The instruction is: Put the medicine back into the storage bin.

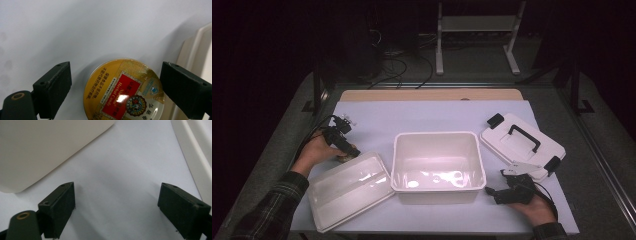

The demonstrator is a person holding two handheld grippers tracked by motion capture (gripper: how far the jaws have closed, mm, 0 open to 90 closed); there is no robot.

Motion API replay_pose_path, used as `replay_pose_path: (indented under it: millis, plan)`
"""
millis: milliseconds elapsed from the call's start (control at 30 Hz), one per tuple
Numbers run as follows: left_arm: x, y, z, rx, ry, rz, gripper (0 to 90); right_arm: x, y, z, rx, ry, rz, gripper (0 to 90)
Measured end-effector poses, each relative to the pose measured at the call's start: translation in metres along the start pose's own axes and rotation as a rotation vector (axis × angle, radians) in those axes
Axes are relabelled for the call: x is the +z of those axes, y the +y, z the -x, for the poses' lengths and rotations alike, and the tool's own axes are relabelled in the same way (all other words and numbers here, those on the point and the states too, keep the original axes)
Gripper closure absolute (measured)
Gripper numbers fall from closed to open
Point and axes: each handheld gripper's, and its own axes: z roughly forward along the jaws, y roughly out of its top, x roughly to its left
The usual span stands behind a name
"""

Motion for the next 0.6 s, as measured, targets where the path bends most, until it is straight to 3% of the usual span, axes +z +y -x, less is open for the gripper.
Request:
replay_pose_path:
  millis: [167,600]
  plan:
    - [-0.002,-0.009,-0.006,-0.023,-0.008,-0.026,10.4,0.0,0.0,0.0,0.0,0.0,0.0,13.5]
    - [0.006,-0.015,-0.008,-0.017,-0.017,-0.073,13.4,0.0,0.0,0.0,0.0,0.0,0.0,13.5]
